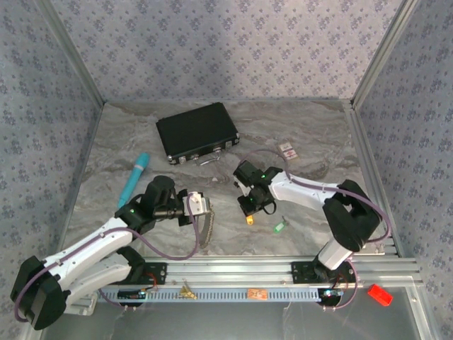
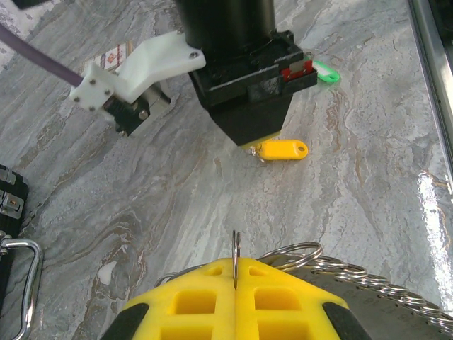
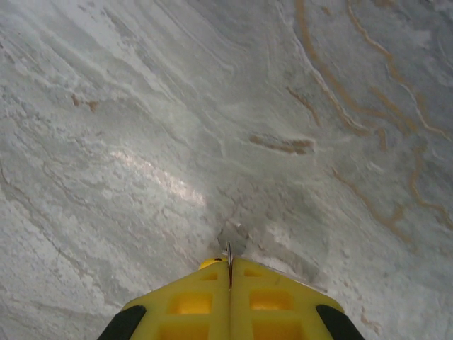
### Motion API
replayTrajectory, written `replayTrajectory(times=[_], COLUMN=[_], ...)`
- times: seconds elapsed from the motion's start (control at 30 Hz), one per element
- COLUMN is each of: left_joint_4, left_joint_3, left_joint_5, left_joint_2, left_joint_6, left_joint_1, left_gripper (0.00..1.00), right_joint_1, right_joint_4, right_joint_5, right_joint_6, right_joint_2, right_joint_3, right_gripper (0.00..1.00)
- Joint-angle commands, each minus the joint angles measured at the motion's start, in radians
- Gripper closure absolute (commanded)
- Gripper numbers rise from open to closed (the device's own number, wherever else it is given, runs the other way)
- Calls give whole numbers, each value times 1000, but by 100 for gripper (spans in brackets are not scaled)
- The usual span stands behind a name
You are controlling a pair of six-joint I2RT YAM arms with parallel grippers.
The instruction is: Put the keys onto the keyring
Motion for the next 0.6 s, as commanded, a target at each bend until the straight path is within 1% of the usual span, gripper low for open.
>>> replayTrajectory(times=[0.0,0.13,0.2,0.3,0.57], left_joint_4=[25,25,26,29,28], left_joint_3=[19,17,17,17,16], left_joint_5=[10,9,10,10,12], left_joint_2=[2,2,6,10,11], left_joint_6=[-7,-4,-4,-4,-3], left_joint_1=[-5,-5,-5,-5,-4], left_gripper=[100,100,100,100,100], right_joint_1=[-10,-15,-17,-19,-21], right_joint_4=[-1,8,9,10,8], right_joint_5=[-20,-30,-34,-41,-29], right_joint_6=[-15,-8,-8,-7,-2], right_joint_2=[40,60,70,81,94], right_joint_3=[31,38,43,49,56], right_gripper=[100,100,90,82,82])
